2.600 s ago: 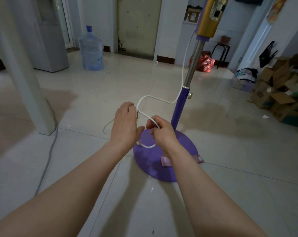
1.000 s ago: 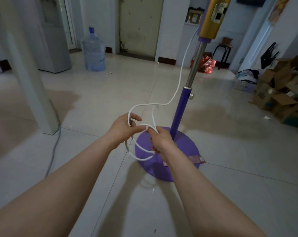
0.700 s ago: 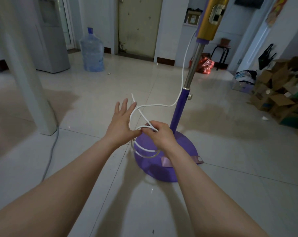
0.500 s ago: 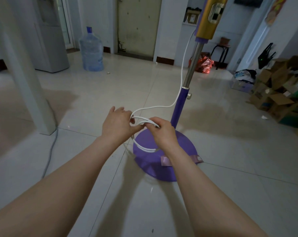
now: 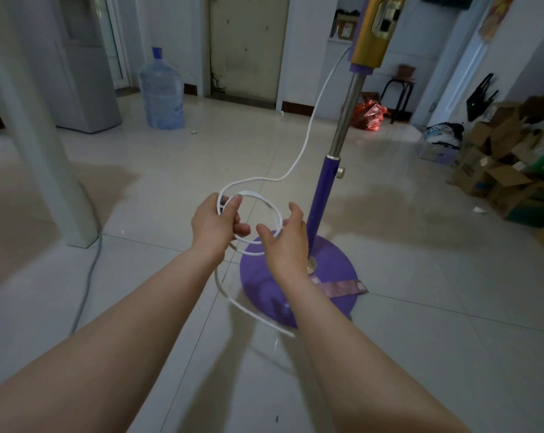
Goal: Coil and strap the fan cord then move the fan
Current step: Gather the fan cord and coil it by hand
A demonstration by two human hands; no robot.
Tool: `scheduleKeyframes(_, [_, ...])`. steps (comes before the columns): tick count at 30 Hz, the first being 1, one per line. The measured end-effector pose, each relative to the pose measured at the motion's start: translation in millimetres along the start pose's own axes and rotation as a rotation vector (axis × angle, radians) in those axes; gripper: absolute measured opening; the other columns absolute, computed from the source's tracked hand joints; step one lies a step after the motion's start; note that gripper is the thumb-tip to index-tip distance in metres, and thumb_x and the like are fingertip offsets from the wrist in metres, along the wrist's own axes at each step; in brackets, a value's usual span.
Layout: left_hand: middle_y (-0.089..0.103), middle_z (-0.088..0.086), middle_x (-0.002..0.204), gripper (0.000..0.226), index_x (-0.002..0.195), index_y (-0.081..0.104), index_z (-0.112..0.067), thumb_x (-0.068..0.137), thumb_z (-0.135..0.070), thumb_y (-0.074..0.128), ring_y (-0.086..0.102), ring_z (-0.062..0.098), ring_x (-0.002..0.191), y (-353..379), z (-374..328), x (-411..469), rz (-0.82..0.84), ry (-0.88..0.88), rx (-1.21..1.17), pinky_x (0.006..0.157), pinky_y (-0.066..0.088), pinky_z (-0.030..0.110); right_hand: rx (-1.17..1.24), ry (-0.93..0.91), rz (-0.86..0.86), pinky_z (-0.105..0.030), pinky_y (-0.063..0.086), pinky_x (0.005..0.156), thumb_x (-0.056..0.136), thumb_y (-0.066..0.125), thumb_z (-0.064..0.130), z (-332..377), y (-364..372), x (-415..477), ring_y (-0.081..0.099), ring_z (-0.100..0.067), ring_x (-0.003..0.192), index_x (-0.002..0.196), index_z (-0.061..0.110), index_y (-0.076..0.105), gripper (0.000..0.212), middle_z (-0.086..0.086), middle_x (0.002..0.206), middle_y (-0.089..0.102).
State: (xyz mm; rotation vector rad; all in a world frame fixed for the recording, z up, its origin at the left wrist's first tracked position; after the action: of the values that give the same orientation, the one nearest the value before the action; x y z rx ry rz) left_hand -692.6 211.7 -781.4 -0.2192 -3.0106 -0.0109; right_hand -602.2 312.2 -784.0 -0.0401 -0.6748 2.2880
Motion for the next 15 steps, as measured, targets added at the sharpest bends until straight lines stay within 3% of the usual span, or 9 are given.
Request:
scheduleKeyframes(2, [0.049,0.001,0.059,0.021,0.076,0.049,-0.019,0.095,-0.026,0.053,0.052,0.009,0.034,2.9,-1.5,1.1,-0.075,-0.037,-0.099,0.043,0.045,0.025,-0.118,0.013,-0.121,-0.040,0.041,0.097,0.088,0.069,0.035,0.4,2.1,-5.9,0.048,-0.029,0.125,0.137,0.015,0.040,0.061,-0.011,0.136,0.049])
scheduleKeyframes(4, [0.045,0.002,0.063,0.020,0.078,0.047,-0.020,0.098,-0.026,0.047,0.042,0.009,0.037,4.7,-3.3,4.0,-0.138,-0.040,-0.182,0.042,0.044,0.024,-0.133,-0.025,-0.203,-0.036,0.043,0.082,0.090,0.064,0.041,7.6,1.2,-6.9,0.058,-0.029,0.109,0.113,0.015,0.053,0.036,-0.008,0.117,0.060])
scheduleKeyframes(5, [0.045,0.002,0.066,0.019,0.081,0.046,-0.020,0.098,-0.028,0.044,0.040,0.010,0.040,4.7,-4.3,5.0,-0.165,-0.043,-0.184,0.043,0.042,0.024,-0.111,-0.011,-0.152,-0.035,0.042,0.075,0.093,0.056,0.047,12.3,1.4,-6.1,0.062,-0.028,0.099,0.098,0.015,0.057,0.033,-0.007,0.104,0.066])
scheduleKeyframes(7, [0.046,0.001,0.071,0.016,0.090,0.044,-0.019,0.100,-0.030,0.039,0.039,0.010,0.043,4.7,-5.2,8.0,-0.216,-0.059,-0.202,0.045,0.039,0.025,-0.086,0.124,0.106,-0.034,0.047,0.070,0.096,0.035,0.062,19.1,8.2,-7.5,0.067,-0.025,0.078,0.073,0.011,0.067,0.065,-0.006,0.074,0.072])
scheduleKeyframes(9, [0.044,0.001,0.070,0.017,0.091,0.043,-0.018,0.101,-0.031,0.036,0.037,0.010,0.045,4.7,-5.3,10.0,-0.250,-0.076,-0.254,0.043,0.038,0.022,0.033,0.357,0.425,-0.029,0.051,0.061,0.092,0.023,0.073,21.5,16.5,-17.3,0.066,-0.020,0.055,0.074,0.002,0.073,0.088,-0.009,0.059,0.071])
scheduleKeyframes(10, [0.043,0.001,0.069,0.019,0.088,0.043,-0.019,0.102,-0.031,0.035,0.036,0.010,0.046,4.6,-5.6,10.3,-0.258,-0.082,-0.279,0.041,0.037,0.020,0.136,0.487,0.560,-0.028,0.052,0.058,0.090,0.022,0.076,21.0,19.7,-21.6,0.069,-0.021,0.056,0.088,-0.004,0.072,0.094,-0.015,0.068,0.074])
scheduleKeyframes(12, [0.041,0.001,0.067,0.023,0.082,0.042,-0.023,0.102,-0.032,0.036,0.034,0.010,0.046,5.4,-5.2,9.0,-0.253,-0.095,-0.326,0.038,0.035,0.018,0.418,0.709,0.705,-0.033,0.058,0.071,0.086,0.029,0.079,18.3,23.6,-26.3,0.074,-0.032,0.089,0.122,-0.011,0.057,0.101,-0.027,0.110,0.071])
scheduleKeyframes(13, [0.040,0.001,0.066,0.024,0.080,0.041,-0.023,0.102,-0.031,0.036,0.032,0.010,0.045,5.9,-4.7,7.7,-0.239,-0.102,-0.352,0.037,0.033,0.018,0.580,0.784,0.723,-0.035,0.058,0.083,0.086,0.032,0.078,17.9,23.8,-25.8,0.069,-0.036,0.107,0.133,-0.014,0.045,0.104,-0.030,0.127,0.062])
scheduleKeyframes(15, [0.036,0.001,0.064,0.026,0.080,0.040,-0.020,0.103,-0.030,0.035,0.028,0.008,0.041,6.0,-3.5,6.3,-0.205,-0.123,-0.418,0.035,0.029,0.018,0.927,0.864,0.702,-0.034,0.052,0.097,0.090,0.037,0.070,20.2,24.9,-22.2,0.058,-0.034,0.124,0.142,-0.017,0.029,0.102,-0.031,0.141,0.049])
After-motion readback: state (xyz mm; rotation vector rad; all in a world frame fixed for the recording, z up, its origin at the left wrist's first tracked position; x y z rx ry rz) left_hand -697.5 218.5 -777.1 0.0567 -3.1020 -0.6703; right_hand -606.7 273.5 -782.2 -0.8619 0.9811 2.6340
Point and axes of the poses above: each hand's wrist, its own x-axis towards the middle knuckle, its own y-axis out of the palm, z = x × y, the point moved 2 cm from there along x, towards the middle knuckle
